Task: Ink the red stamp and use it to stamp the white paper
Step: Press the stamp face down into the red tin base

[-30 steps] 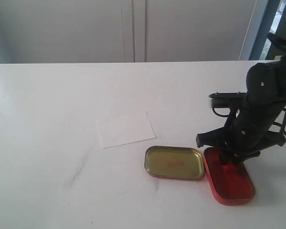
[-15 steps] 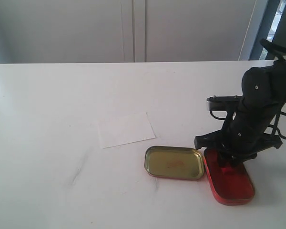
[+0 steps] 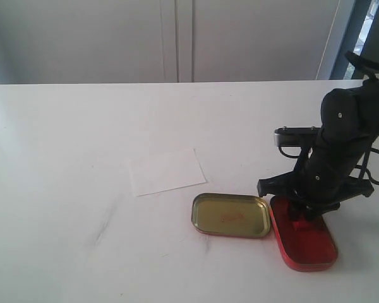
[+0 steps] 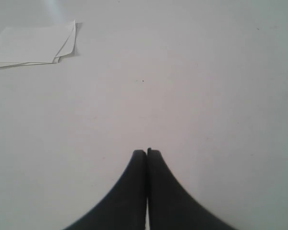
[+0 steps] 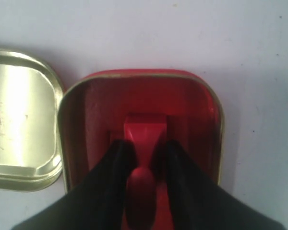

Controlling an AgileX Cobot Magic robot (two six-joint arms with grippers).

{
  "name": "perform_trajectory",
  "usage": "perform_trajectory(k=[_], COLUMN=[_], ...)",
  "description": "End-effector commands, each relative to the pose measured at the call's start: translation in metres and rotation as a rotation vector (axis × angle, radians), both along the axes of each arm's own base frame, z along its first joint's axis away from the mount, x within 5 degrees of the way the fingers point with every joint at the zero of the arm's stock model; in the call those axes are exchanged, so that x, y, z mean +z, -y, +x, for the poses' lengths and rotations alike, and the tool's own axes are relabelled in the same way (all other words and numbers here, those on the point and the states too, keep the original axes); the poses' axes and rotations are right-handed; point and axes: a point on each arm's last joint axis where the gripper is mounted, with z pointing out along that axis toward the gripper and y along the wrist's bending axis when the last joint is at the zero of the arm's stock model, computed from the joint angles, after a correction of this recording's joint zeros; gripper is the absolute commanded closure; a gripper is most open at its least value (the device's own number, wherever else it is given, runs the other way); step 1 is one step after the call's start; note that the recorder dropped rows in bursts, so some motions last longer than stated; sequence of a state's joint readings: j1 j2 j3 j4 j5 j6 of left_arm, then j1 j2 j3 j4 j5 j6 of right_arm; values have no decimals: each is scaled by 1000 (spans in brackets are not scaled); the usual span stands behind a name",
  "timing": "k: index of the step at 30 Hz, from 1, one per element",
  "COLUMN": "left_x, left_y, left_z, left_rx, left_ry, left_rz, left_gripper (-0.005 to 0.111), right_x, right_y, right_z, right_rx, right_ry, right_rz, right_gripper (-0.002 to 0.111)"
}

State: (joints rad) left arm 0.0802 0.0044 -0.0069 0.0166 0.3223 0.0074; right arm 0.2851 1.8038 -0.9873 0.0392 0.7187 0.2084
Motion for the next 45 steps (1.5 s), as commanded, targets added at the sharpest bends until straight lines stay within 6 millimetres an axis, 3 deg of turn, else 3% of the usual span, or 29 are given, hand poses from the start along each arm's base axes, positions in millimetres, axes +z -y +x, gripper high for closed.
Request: perform_trajectory(k=[1,7,18,30,45], left_x=[-3,-3,-3,-3,-3], left_y=[0,0,0,0,0], left_z=[-1,-1,-1,-1,-1], left_rx=[0,0,0,0,0], left_ry=[-12,-12,-12,-12,-12], left_rz=[-4,-4,-4,-4,-4], left_gripper=[107,107,107,107,107], right_x=[-16,-28,-27,2,19], right_y=[2,2,2,2,3], right_z=[0,0,0,-3,-5], right_rx=[-12,-17,-19,1,2], right_ry=[-33,-74,-72,1,46], right_rz=[-11,-17,-15,5,18], right_gripper=[108,108,108,108,108])
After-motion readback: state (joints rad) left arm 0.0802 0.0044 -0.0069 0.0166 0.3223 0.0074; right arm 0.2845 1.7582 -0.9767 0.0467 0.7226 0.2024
